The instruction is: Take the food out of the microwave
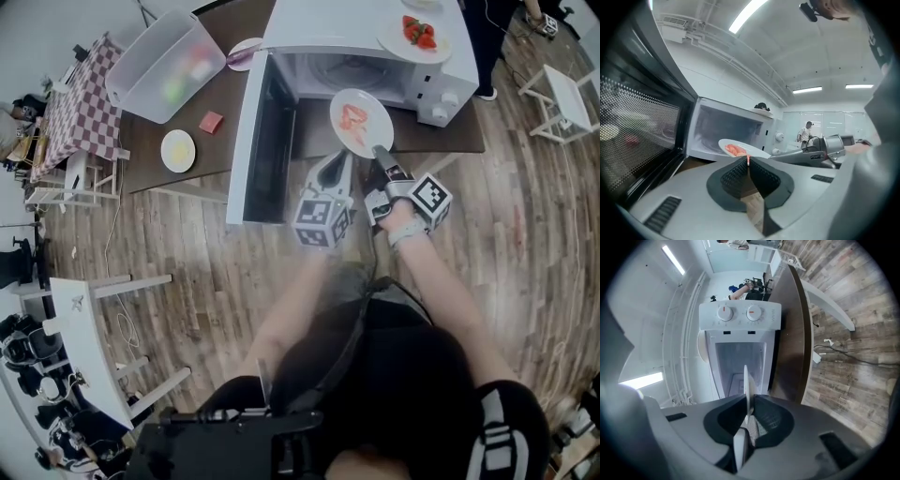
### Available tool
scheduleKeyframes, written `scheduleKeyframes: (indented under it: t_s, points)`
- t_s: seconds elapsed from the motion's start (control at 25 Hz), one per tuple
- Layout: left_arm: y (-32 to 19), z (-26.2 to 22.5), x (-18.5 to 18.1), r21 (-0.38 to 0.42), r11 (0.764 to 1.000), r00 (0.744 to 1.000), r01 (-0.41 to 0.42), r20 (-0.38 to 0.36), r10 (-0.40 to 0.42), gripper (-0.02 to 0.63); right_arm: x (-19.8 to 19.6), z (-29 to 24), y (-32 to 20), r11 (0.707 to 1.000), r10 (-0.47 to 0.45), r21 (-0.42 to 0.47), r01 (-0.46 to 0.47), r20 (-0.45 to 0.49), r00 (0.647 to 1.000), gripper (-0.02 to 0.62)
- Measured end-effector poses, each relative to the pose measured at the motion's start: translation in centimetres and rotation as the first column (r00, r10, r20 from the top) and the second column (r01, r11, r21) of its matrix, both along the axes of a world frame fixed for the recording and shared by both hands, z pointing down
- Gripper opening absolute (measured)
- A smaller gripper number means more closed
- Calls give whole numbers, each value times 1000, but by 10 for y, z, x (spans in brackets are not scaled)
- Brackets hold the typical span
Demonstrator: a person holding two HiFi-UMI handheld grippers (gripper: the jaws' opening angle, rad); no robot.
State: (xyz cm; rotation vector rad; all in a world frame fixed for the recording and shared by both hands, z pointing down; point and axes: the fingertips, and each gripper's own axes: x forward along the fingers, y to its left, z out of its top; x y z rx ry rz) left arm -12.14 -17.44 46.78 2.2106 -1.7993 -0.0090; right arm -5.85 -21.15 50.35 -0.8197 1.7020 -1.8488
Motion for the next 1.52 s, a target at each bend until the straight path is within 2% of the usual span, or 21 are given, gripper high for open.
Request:
scheduleKeyframes:
  t_s: [0.4, 0.76, 0.88, 1.52]
  points:
    - [30, -5, 20, -12, 999, 999, 47, -22, -47, 14, 18, -6, 30, 998, -53, -22, 52, -29, 998, 43]
    - [57, -9, 25, -4, 997, 997, 72, -11, -72, 14, 24, -10, 57, 997, -75, -13, 75, -10, 997, 43]
    - [67, -9, 28, -6, 997, 997, 76, -14, -76, 14, 24, -12, 67, 997, -81, -15, 81, 10, 997, 43]
    - [118, -4, 48, -19, 997, 997, 74, -20, -74, 9, 45, -6, 121, 995, -92, -36, 92, -15, 996, 43]
